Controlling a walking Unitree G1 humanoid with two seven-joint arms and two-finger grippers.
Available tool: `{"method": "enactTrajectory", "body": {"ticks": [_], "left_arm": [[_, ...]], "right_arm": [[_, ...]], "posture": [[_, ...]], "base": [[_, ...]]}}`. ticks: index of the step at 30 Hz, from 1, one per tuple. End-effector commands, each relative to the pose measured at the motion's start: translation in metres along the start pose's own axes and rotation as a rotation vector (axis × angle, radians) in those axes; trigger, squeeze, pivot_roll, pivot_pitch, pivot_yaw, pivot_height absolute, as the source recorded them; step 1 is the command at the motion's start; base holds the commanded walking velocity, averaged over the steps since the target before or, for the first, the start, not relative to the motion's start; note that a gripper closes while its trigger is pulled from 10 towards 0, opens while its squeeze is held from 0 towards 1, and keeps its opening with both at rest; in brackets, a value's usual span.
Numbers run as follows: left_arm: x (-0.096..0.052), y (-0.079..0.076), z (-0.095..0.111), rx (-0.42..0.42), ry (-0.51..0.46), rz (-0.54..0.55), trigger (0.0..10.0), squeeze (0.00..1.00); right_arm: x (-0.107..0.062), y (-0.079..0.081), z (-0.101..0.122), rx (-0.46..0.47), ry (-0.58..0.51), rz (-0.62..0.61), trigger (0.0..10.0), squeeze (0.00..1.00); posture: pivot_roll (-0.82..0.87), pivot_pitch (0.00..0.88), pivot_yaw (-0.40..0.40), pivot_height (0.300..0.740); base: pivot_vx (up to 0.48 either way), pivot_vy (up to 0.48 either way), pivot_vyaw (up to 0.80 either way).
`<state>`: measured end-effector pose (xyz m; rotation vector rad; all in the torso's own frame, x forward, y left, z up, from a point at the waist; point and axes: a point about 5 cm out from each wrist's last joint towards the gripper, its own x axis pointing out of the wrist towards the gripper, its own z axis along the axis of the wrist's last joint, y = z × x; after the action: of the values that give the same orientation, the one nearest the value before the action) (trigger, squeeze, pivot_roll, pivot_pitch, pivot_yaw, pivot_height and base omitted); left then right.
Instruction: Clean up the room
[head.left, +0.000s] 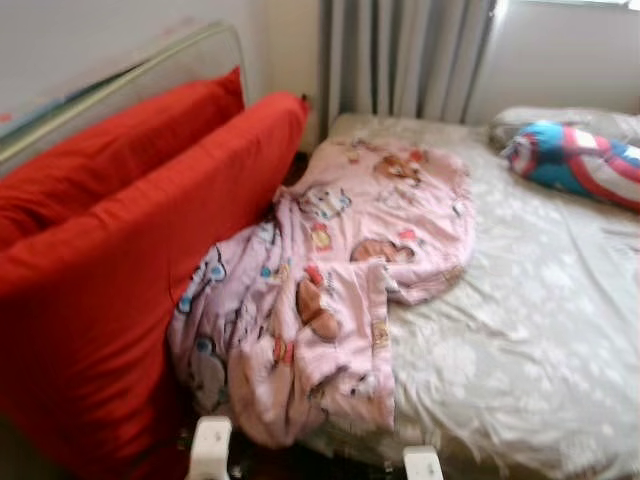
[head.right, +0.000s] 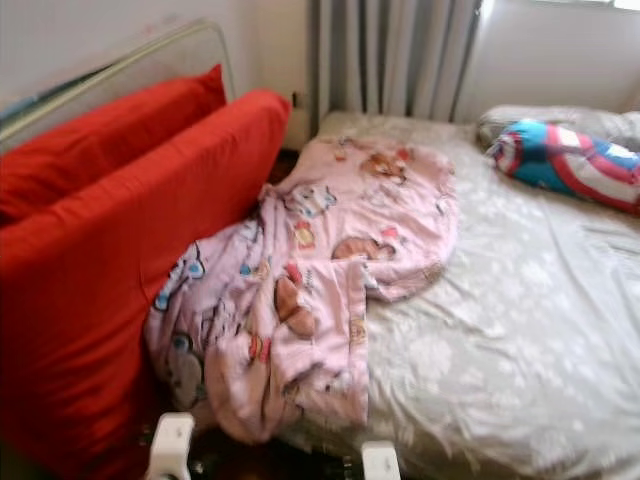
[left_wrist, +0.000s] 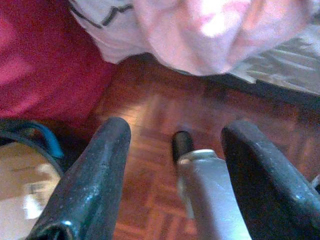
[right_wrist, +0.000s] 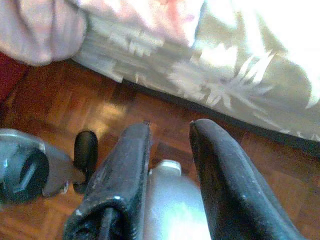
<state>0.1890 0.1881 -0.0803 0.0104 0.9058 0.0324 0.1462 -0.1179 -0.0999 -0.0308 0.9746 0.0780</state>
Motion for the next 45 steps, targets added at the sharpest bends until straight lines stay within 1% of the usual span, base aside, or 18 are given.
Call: {"method": "enactTrajectory", "body": {"ticks": [1,8,10,11,18,19,20,23,24,25,26,29,31,38,40,42,43,45], "left_arm": [[0.001,-0.006,0.000,0.007,0.004,-0.012,10.0,0.00],[0.001,-0.007,0.000,-0.002,-0.004,-0.012,10.0,0.00],[0.000,-0.007,0.001,-0.008,-0.008,-0.013,10.0,0.00],[0.000,-0.007,0.001,-0.008,-0.008,-0.013,10.0,0.00],[0.000,-0.007,0.000,-0.014,-0.014,-0.013,10.0,0.00],[0.000,-0.007,0.000,-0.014,-0.014,-0.013,10.0,0.00],[0.000,-0.007,0.000,-0.015,-0.015,-0.014,10.0,0.00],[0.000,-0.007,0.000,-0.015,-0.015,-0.014,10.0,0.00],[0.000,-0.007,0.000,-0.015,-0.015,-0.014,10.0,0.00],[0.000,-0.007,-0.001,-0.016,-0.015,-0.014,10.0,0.00],[0.000,-0.007,-0.001,-0.016,-0.015,-0.014,10.0,0.00],[0.000,-0.007,-0.001,-0.011,-0.016,-0.016,10.0,0.00],[0.000,-0.007,-0.001,-0.012,-0.018,-0.014,10.0,0.00],[0.000,-0.007,-0.002,-0.013,-0.019,-0.013,10.0,0.00],[-0.001,-0.007,-0.002,-0.015,-0.020,-0.011,10.0,0.00],[-0.001,-0.007,-0.003,-0.018,-0.020,-0.008,10.0,0.00],[-0.001,-0.007,-0.003,-0.019,-0.020,-0.008,10.0,0.00],[-0.001,-0.007,-0.003,-0.018,-0.019,-0.008,10.0,0.00]], "right_arm": [[-0.001,0.007,-0.004,0.006,0.014,0.017,10.0,0.00],[-0.001,0.007,-0.003,0.034,-0.010,0.015,10.0,0.00],[-0.002,0.007,0.002,0.037,-0.064,0.017,10.0,0.00],[-0.002,0.007,0.003,0.037,-0.069,0.017,10.0,0.00],[-0.003,0.007,0.011,0.020,-0.160,0.025,10.0,0.00],[-0.003,0.007,0.011,0.020,-0.160,0.025,10.0,0.00],[-0.003,0.007,0.012,0.013,-0.183,0.021,10.0,0.00],[-0.004,0.006,0.014,-0.016,-0.203,0.010,10.0,0.00],[0.001,-0.029,0.095,0.015,-0.468,-0.010,10.0,0.00],[-0.004,-0.045,0.136,-0.014,-0.595,-0.035,10.0,0.00],[-0.005,-0.046,0.139,-0.023,-0.611,-0.036,10.0,0.00],[-0.008,-0.043,0.146,-0.031,-0.673,-0.023,10.0,0.00],[-0.011,-0.042,0.147,-0.033,-0.710,-0.015,10.0,0.00],[-0.014,-0.042,0.141,-0.030,-0.740,-0.018,10.0,0.00],[-0.017,-0.043,0.137,-0.022,-0.768,-0.011,10.0,0.00],[-0.020,-0.040,0.134,-0.028,-0.785,0.006,10.0,0.00],[-0.020,-0.036,0.129,-0.032,-0.782,0.030,10.0,0.00],[-0.018,-0.035,0.126,-0.036,-0.761,0.028,10.0,0.00]], "posture": [[-0.08,0.000,0.005,0.740],[-0.08,0.000,0.004,0.740],[-0.09,0.000,0.003,0.740],[-0.09,0.000,0.003,0.740],[-0.09,0.000,-0.002,0.740],[-0.09,0.000,-0.002,0.740],[-0.09,0.000,-0.003,0.740],[-0.09,0.000,-0.006,0.740],[-0.09,0.000,-0.007,0.740],[-0.09,0.000,-0.007,0.740],[-0.10,0.000,-0.007,0.740],[-0.10,0.000,-0.007,0.740],[-0.10,0.000,-0.007,0.740],[-0.09,0.000,-0.012,0.740],[-0.09,0.000,-0.015,0.740],[-0.10,0.000,-0.014,0.740],[-0.10,0.000,-0.011,0.740],[-0.10,0.000,-0.011,0.740]], "base": [[0.000,0.000,0.80],[0.000,0.000,0.00],[0.000,0.000,0.00],[0.000,0.000,0.00],[0.000,0.000,0.00],[0.000,0.000,0.00],[0.000,0.000,0.00],[0.000,0.000,0.00],[0.000,0.000,0.00],[0.000,0.000,0.00],[0.000,0.000,0.00],[0.000,0.000,0.00],[0.000,0.000,0.00],[0.000,0.000,0.00],[0.000,0.000,0.00],[0.000,0.000,0.00],[0.000,0.000,0.00],[0.000,0.000,0.00]]}}
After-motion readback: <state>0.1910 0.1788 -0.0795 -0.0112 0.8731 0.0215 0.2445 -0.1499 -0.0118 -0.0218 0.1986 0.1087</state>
